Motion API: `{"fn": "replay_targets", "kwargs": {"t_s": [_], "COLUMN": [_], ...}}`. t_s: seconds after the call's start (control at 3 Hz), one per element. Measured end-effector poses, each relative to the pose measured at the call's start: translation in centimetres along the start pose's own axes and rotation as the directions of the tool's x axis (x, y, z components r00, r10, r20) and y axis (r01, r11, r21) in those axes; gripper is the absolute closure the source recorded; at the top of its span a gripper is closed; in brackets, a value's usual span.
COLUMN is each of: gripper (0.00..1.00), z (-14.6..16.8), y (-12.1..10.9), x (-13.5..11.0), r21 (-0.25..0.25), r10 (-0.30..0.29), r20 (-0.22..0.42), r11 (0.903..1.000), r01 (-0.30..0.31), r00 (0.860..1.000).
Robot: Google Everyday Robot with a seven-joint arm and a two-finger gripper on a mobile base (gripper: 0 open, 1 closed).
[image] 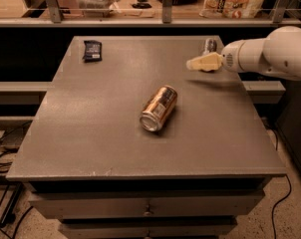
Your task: Move redbull can near rxbar blueberry
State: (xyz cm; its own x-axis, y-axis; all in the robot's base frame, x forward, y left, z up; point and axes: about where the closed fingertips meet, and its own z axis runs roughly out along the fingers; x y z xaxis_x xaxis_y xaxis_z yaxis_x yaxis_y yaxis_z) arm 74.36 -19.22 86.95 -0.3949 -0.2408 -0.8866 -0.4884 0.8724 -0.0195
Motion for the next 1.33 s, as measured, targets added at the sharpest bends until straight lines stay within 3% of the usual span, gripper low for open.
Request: {"fn": "replay_targets", "kwargs": {"t_s": [0.33, 0.67, 1.0, 1.33], "gripper": [0.00, 0.21, 1.00, 1.00], "z": [1.3, 3.4, 4.4, 1.8], "y": [-0.8, -0.8, 1.0, 2.9], "x": [0.4, 0.5, -1.2, -7.1], "r21": [0.026, 0.016, -0.021, -0.072], "r10": [0.026, 0.054, 0.056, -0.041], "r20": [-0.006, -0.018, 0.004, 0.094], "r11": [0.9993, 0.9984, 0.9982, 0.9963], "r01": [-0.026, -0.054, -0.056, 0.048], "r00": [1.000, 0.998, 0.998, 0.995]}}
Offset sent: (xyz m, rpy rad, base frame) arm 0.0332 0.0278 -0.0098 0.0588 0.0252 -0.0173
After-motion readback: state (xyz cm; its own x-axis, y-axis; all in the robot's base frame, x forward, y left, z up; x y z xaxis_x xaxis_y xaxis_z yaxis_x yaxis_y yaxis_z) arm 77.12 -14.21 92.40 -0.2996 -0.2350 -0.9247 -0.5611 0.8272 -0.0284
